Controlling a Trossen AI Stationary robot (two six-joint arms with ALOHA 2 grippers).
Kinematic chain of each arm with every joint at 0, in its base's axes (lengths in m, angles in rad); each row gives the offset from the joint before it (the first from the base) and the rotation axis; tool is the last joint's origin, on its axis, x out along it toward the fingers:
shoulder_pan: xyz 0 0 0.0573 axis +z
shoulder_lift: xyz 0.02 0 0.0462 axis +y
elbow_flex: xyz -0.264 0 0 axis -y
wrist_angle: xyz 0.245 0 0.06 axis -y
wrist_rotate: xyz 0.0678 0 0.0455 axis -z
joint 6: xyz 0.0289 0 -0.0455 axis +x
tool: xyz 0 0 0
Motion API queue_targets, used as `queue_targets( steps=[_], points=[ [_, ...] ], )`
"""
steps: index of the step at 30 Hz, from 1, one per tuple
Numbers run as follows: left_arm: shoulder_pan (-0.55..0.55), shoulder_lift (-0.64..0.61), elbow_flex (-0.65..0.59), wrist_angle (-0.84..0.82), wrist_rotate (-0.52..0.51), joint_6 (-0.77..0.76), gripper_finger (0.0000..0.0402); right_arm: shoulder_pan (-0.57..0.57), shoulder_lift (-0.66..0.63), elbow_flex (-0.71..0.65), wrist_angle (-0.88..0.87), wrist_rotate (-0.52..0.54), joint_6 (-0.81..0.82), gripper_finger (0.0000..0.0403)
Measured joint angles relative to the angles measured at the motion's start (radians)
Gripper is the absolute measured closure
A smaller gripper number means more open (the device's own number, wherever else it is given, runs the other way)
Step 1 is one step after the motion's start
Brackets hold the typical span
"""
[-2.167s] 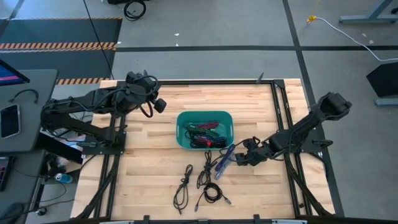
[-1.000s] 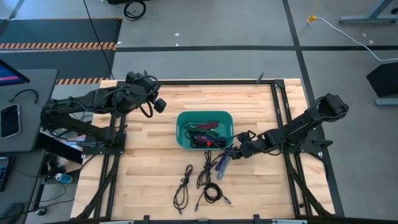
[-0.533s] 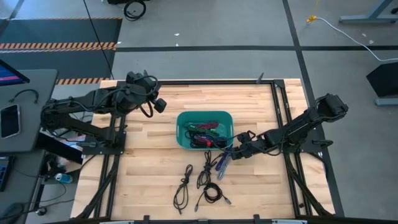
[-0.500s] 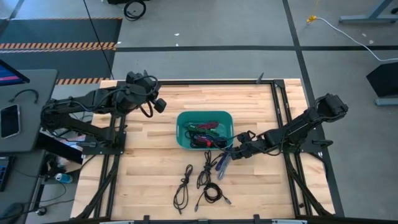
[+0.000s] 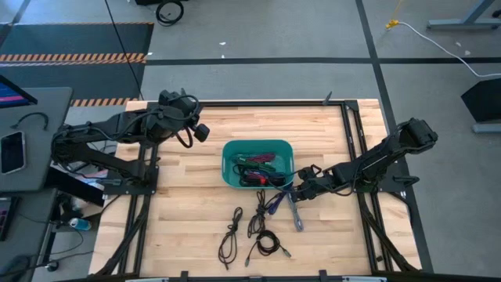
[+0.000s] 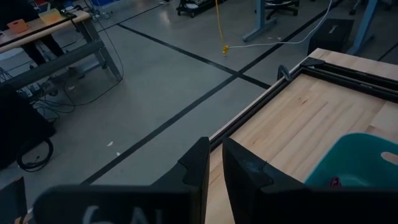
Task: Pick and place USB-C Cables
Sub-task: Put the gray charger cable into the light blue bin
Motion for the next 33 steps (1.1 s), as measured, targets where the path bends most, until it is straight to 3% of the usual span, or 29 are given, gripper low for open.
queue_targets(
  steps=[14,26,33],
  points=[
    [0.0,0.0,0.0,0.0,0.0,0.008,0.0351,0.003,0.0,0.0,0.08,-0.27,-0.059,0.0402],
    [0.0,0.0,0.0,0.0,0.0,0.011,0.0351,0.003,-0.001,0.0,0.085,-0.286,-0.068,0.0398],
    [0.0,0.0,0.0,0.0,0.0,0.011,0.0351,-0.001,-0.001,0.0,0.1,-0.344,-0.062,0.0344]
  ],
)
